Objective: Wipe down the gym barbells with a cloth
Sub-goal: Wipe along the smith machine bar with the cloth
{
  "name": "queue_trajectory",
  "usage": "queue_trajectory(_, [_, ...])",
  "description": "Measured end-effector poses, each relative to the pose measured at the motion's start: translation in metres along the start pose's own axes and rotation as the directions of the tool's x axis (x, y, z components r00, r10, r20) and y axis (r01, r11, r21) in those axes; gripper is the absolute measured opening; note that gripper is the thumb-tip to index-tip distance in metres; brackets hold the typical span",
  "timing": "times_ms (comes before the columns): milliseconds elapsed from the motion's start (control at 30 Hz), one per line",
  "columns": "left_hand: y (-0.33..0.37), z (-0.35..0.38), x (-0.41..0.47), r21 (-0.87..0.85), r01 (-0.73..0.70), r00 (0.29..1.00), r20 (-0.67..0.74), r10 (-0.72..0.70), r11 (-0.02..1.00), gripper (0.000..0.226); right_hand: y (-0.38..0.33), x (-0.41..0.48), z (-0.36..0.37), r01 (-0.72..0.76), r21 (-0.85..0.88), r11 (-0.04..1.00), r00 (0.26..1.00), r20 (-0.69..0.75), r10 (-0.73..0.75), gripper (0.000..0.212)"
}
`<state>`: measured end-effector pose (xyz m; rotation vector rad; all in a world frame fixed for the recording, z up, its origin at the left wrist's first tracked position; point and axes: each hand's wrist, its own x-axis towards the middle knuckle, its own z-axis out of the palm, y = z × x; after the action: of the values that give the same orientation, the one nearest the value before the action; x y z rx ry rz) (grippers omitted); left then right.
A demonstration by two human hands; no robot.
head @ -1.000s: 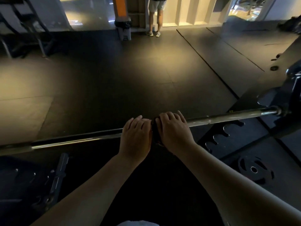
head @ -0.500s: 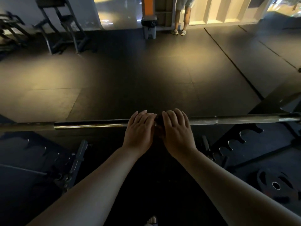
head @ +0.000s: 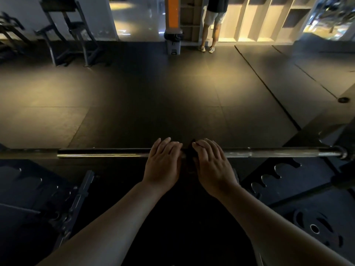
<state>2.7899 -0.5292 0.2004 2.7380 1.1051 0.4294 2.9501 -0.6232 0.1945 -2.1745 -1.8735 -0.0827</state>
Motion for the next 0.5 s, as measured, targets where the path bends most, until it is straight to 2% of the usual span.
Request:
queue_trajectory(67, [-0.001, 0.001, 0.003, 0.025, -0.016, 1.000, 0.023, 0.015, 1.000, 0.052, 0.003, 0.012, -0.008, -0.041, 0.028, 0.999, 0.999, 0.033, 0.040, 0.053])
queue_trajectory(167, [-0.001, 0.004, 0.008, 0.074, -0.039, 0.998, 0.049, 0.035, 0.997, 0.055, -0.019, 0.031, -0.011, -0.217, 0.165, 0.962, 0.976, 0.052, 0.211, 0.028])
queue_trajectory(233, [-0.002, 0.005, 0.007, 0.070, -0.050, 0.998, 0.036, 0.047, 0.996, 0.052, -0.028, 0.027, -0.001, -0.173, 0.173, 0.970, 0.985, 0.022, 0.171, 0.032])
queue_trajectory(300, [-0.005, 0.007, 0.004, 0.051, -0.068, 0.998, -0.007, 0.069, 0.996, 0.049, -0.021, 0.013, 0.008, -0.050, 0.125, 0.991, 0.998, -0.036, 0.055, 0.049])
queue_trajectory(367, [-0.008, 0.008, 0.002, 0.046, -0.078, 0.996, -0.038, 0.080, 0.996, 0.047, -0.001, 0.007, 0.006, 0.031, 0.083, 0.996, 0.995, -0.100, -0.023, 0.043])
queue_trajectory(433, [-0.010, 0.009, 0.003, 0.061, -0.075, 0.996, -0.036, 0.077, 0.995, 0.046, 0.005, 0.015, -0.003, -0.022, 0.097, 0.995, 0.994, -0.101, 0.032, 0.037])
queue_trajectory(500, [-0.010, 0.010, 0.004, 0.066, -0.070, 0.997, -0.029, 0.072, 0.995, 0.045, -0.006, 0.024, -0.009, -0.137, 0.119, 0.983, 0.988, -0.053, 0.144, 0.032])
